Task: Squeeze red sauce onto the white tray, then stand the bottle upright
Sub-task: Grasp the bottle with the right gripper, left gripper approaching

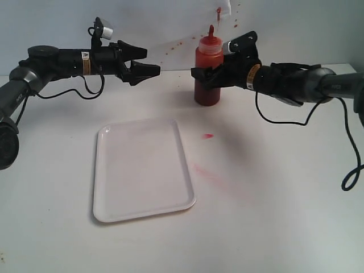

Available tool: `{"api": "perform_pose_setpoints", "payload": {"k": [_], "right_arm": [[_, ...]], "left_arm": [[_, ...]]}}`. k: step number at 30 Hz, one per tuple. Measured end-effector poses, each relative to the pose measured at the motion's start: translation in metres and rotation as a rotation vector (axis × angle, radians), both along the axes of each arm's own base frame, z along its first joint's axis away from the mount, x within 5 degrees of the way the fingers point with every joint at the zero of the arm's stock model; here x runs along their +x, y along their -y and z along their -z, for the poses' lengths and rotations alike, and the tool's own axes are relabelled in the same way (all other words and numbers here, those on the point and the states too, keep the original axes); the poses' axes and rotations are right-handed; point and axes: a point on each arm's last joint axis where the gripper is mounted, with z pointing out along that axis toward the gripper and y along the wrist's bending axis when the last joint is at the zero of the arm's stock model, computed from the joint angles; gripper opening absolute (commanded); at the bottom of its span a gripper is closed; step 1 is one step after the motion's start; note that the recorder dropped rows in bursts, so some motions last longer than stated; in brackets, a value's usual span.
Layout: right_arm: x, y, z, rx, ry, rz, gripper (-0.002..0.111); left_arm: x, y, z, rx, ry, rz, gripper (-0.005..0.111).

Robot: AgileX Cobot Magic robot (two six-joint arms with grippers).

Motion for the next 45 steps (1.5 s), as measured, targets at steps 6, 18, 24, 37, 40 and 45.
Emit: {"api": "perform_pose_setpoints", "payload": {"k": [6, 18, 24, 37, 40, 45], "right_arm": [[0.005, -0.014, -0.003, -0.032, 0.010, 0.013, 0.056], [0.004, -0.016, -0.001, 0.018, -0.011, 0.004, 0.001], [0.003, -0.019, -0.004, 0.139, -0.002, -0.011, 0.001], [-0.003, -0.045, -0.014, 0.167, 0.114, -0.047, 0.001], [-0.003, -0.043, -0.017, 0.201, 0.124, -0.060, 0.001], [-0.003, -0.033, -0.022, 0.284, 0.119, -0.096, 0.001]], "left_arm": [[0.000, 0.000, 0.004, 0.026, -0.003, 0.004, 0.104], [0.000, 0.000, 0.005, 0.029, -0.001, 0.005, 0.104], [-0.003, 0.001, 0.004, 0.025, -0.006, 0.031, 0.104], [-0.012, 0.031, 0.016, 0.025, -0.018, 0.128, 0.104], [-0.016, 0.044, 0.019, 0.028, -0.015, 0.153, 0.104], [-0.018, 0.052, 0.019, 0.031, -0.013, 0.170, 0.104]]}}
